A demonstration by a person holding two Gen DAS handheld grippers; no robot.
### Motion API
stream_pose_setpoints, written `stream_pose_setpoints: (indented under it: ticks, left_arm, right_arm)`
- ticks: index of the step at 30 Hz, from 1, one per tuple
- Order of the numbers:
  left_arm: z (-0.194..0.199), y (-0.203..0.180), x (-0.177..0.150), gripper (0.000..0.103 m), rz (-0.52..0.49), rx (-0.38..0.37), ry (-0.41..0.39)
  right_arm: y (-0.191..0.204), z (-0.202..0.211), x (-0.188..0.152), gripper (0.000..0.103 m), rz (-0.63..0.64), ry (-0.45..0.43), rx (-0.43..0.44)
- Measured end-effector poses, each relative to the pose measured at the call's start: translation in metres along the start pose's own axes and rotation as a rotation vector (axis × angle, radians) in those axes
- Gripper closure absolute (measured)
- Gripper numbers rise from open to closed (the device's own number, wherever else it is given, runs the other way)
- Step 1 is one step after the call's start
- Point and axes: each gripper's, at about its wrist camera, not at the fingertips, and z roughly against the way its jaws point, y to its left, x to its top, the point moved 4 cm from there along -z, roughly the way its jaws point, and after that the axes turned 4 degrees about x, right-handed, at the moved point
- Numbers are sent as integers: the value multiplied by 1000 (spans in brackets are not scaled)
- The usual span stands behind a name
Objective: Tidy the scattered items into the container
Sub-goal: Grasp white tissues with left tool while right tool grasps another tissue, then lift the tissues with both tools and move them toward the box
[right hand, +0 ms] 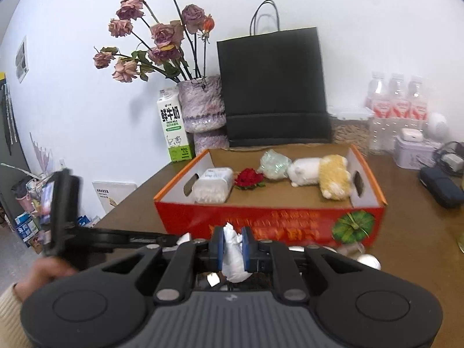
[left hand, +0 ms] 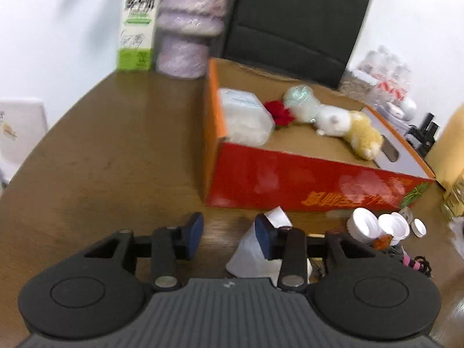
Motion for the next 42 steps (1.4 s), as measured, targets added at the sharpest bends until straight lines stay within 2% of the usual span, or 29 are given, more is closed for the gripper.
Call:
stream_pose_setpoints:
  ticks: [3, 6, 10, 11, 13, 14, 16, 17, 21, 25, 28, 30, 31, 33, 35, 36, 39, 40, 42]
  left_arm:
    - [-2, -7, -2, 59, 2, -45, 13]
    - [2, -11, -2, 58, 18, -38, 32]
    - [11, -13, -7, 60, 56, -111, 54]
    - [9, -18, -9, 66, 41, -105, 73]
    - [9, -28, -12, 71, -20, -76, 72]
    - [10, -33, -13, 83, -51, -58, 76]
    - [12, -35, -11, 93, -27, -64, 102]
    - [14, -33, -10, 94, -8, -75, 102]
    - [38, -24, 0, 96, 68, -83, 26]
    - [78, -18, -1, 97, 124, -92, -31]
    - [108, -19, -23, 97, 136, -139, -31]
    - [118, -25, -45, 96, 107, -136, -34]
    - [121, -27, -57, 94, 90, -116, -37]
    - [123, -29, -79, 82, 39, -94, -35]
    - [128, -26, -99, 40, 44, -122, -23]
    - [132, -23, -107, 34, 60, -141, -24]
    - [146, -15, -122, 23, 60, -155, -42]
    - [150, -10, -124, 19, 59, -144, -51]
    - [154, 0, -126, 19, 75, -95, -61]
  right_arm:
    - [-4, 12, -12, 91, -29, 12, -9]
    - [-6, 20, -25, 91, -67, 31, -12]
    - [-7, 26, -39, 91, -92, 40, -14]
    - [-8, 26, -43, 91, -104, 46, -13]
    - [-10, 26, -49, 91, -117, 58, -15]
    - [-11, 28, -51, 91, -120, 60, -17]
    - [-11, 32, -54, 91, -126, 57, -21]
    - [-11, 34, -56, 91, -128, 55, -22]
    - [-14, 41, -60, 91, -139, 51, -24]
    - [-15, 47, -63, 91, -152, 47, -23]
    - [-14, 57, -65, 90, -141, 29, -29]
    - [-12, 61, -69, 89, -132, 23, -37]
    - [-12, 62, -72, 89, -133, 28, -38]
    - [-11, 61, -79, 88, -142, 51, -27]
    - [-8, 60, -87, 88, -136, 73, -18]
    - [-6, 61, -90, 88, -128, 80, -15]
    - [-2, 62, -99, 87, -124, 97, -7]
    - [-2, 61, -101, 87, -127, 102, -7]
    - [-2, 60, -104, 87, -135, 109, -6]
